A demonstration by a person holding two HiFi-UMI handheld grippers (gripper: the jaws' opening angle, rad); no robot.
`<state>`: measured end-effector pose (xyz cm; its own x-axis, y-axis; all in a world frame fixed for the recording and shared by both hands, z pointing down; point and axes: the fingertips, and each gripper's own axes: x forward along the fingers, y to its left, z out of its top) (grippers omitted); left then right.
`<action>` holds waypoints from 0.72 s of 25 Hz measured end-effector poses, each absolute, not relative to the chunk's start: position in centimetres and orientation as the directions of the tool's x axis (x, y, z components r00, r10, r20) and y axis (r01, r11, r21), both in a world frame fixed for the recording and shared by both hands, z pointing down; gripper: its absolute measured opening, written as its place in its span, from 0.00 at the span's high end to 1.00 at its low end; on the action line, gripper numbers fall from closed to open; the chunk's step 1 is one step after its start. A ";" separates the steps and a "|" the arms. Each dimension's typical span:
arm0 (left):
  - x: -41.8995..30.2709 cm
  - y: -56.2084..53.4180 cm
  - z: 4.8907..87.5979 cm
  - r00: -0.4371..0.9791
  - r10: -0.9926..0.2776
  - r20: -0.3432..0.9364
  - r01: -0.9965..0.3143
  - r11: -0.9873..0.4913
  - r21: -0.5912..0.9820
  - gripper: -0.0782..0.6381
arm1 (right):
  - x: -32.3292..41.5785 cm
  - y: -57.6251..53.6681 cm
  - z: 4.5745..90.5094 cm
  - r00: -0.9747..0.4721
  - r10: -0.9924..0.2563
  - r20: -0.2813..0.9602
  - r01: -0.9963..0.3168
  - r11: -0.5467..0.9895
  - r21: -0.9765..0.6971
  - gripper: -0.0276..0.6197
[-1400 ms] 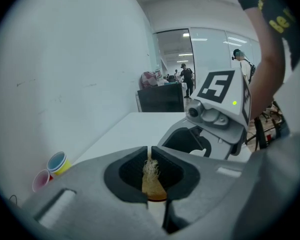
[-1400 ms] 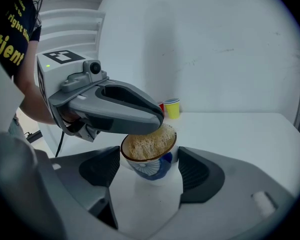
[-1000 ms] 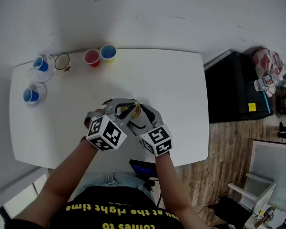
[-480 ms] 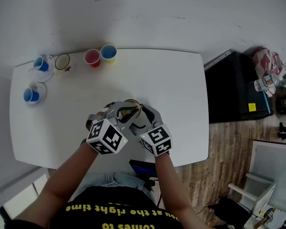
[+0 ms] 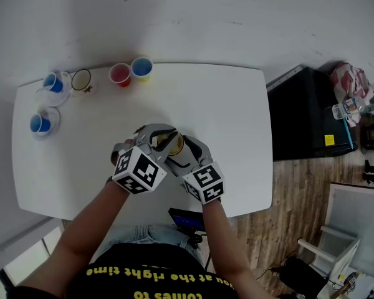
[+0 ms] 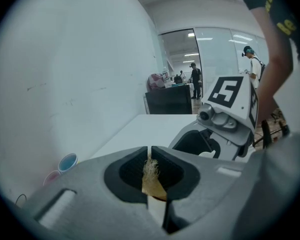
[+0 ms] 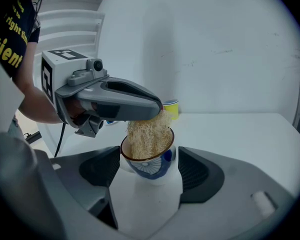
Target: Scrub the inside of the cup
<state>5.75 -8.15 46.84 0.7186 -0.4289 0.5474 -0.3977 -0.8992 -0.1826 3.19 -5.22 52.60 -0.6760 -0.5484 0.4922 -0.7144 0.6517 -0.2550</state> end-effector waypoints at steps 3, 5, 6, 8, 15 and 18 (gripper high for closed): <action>5.3 -8.2 46.8 0.715 -0.430 0.552 -0.391 -0.900 -0.194 0.85 | 3.3 -5.3 52.7 -0.675 -0.548 0.494 -0.715 0.651 -0.255 0.38; 5.2 -8.0 46.7 0.714 -0.426 0.556 -0.379 -0.902 -0.205 0.85 | 3.3 -5.3 52.7 -0.675 -0.548 0.494 -0.715 0.651 -0.255 0.38; 5.1 -7.8 46.7 0.714 -0.423 0.558 -0.373 -0.904 -0.209 0.85 | 3.3 -5.2 52.7 -0.675 -0.548 0.494 -0.715 0.651 -0.255 0.38; 5.0 -7.4 46.6 0.715 -0.419 0.560 -0.362 -0.907 -0.217 0.85 | 3.3 -5.2 52.7 -0.676 -0.547 0.495 -0.714 0.653 -0.254 0.38; 4.9 -6.0 45.9 0.729 -0.413 0.546 -0.351 -0.910 -0.220 0.85 | 3.1 -5.1 52.6 -0.680 -0.543 0.493 -0.709 0.659 -0.252 0.38; 5.5 -5.5 45.5 0.740 -0.405 0.537 -0.346 -0.914 -0.212 0.85 | 3.1 -5.1 52.6 -0.680 -0.542 0.494 -0.708 0.659 -0.253 0.38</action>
<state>5.46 -5.48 45.54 0.7402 -0.4050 0.5368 -0.3460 -0.9139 -0.2124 3.10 -5.13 52.61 -0.6804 -0.5416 0.4937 -0.7081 0.6594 -0.2526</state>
